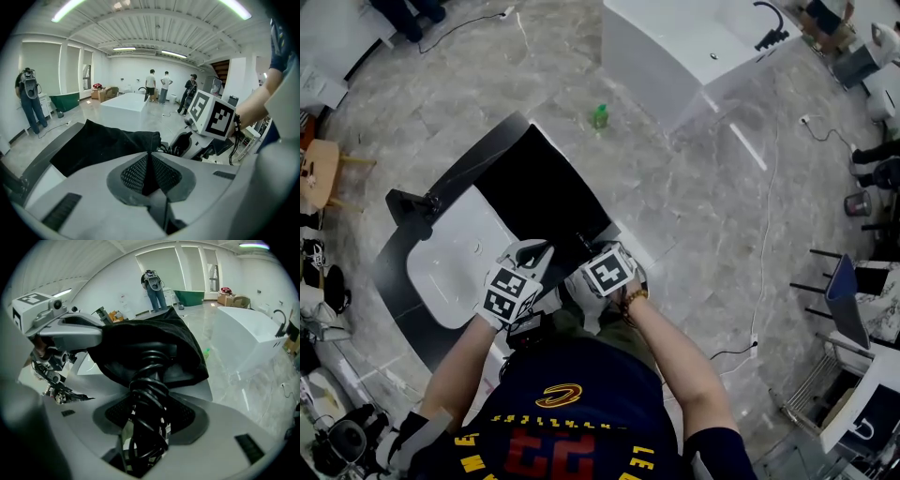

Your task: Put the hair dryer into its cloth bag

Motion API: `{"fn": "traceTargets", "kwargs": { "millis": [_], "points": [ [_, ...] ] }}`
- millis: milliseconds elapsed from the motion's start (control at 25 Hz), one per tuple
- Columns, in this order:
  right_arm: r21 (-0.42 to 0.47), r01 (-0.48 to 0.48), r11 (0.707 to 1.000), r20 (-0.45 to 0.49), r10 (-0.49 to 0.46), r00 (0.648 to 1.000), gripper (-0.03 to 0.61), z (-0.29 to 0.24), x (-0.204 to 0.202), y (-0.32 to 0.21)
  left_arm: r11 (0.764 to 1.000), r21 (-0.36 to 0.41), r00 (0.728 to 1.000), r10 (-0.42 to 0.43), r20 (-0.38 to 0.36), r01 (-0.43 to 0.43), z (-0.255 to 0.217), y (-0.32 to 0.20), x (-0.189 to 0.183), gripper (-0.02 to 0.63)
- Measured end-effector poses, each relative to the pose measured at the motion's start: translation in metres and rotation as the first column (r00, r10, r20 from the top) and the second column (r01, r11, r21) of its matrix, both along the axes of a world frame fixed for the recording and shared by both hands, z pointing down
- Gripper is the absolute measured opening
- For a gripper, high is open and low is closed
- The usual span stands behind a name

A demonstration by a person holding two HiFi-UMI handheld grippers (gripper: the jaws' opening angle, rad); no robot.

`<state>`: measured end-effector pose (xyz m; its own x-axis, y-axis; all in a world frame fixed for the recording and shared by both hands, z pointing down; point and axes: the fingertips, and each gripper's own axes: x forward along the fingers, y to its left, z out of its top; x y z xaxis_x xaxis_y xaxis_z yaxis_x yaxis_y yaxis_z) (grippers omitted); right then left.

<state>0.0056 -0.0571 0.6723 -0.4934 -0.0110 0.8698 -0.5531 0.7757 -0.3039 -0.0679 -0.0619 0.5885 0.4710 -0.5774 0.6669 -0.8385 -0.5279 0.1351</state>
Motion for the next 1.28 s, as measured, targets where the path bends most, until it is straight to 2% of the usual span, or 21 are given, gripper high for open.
{"fn": "traceTargets", "kwargs": {
  "millis": [360,640,720,760,840,920,1000,1080,1160,1240,1280],
  "points": [
    [0.052,-0.001,0.999,-0.004,0.001,1.000,0.229,0.014,-0.045,-0.034,0.999,-0.013,0.998,-0.043,-0.038,0.043,0.007,0.004,0.002,0.025],
    [0.094,0.040,0.995,0.019,-0.042,0.999,0.238,0.006,-0.049,-0.038,0.996,-0.044,0.996,-0.079,-0.051,0.077,0.015,0.002,-0.002,0.025],
    [0.090,-0.010,0.996,0.073,0.003,0.997,0.270,-0.017,-0.031,-0.039,0.997,-0.037,0.996,-0.075,-0.042,0.073,0.013,-0.001,-0.001,0.025],
    [0.078,-0.047,0.996,0.132,0.036,0.991,0.272,-0.033,-0.019,-0.037,0.997,-0.033,0.997,-0.072,-0.037,0.071,0.013,-0.003,-0.001,0.025],
    [0.029,-0.120,0.992,0.277,0.108,0.955,0.272,-0.062,0.004,-0.024,0.997,-0.030,0.997,-0.073,-0.032,0.072,0.014,-0.004,-0.002,0.025],
    [-0.003,-0.160,0.987,0.351,0.151,0.924,0.271,-0.071,0.027,-0.002,0.996,-0.036,0.996,-0.080,-0.033,0.079,0.017,-0.002,-0.002,0.025],
    [0.016,-0.140,0.990,0.312,0.128,0.942,0.272,-0.051,0.042,0.021,0.996,-0.040,0.996,-0.084,-0.033,0.082,0.021,-0.001,-0.002,0.025],
    [0.059,-0.084,0.995,0.224,0.069,0.972,0.272,-0.019,0.042,0.037,0.996,-0.042,0.997,-0.079,-0.026,0.078,0.023,-0.001,0.000,0.025],
    [0.138,-0.050,0.989,0.138,0.031,0.990,0.270,0.008,0.038,0.038,0.997,-0.043,0.998,-0.068,-0.014,0.067,0.024,0.001,0.004,0.025],
    [0.221,-0.064,0.973,0.096,0.044,0.994,0.262,0.019,0.035,0.025,0.998,-0.042,0.998,-0.055,-0.001,0.055,0.025,0.001,0.008,0.025],
    [0.248,-0.071,0.966,0.086,0.051,0.995,0.171,0.017,0.034,0.019,0.998,-0.041,0.999,-0.051,0.004,0.051,0.024,0.001,0.009,0.025]
  ]
}}
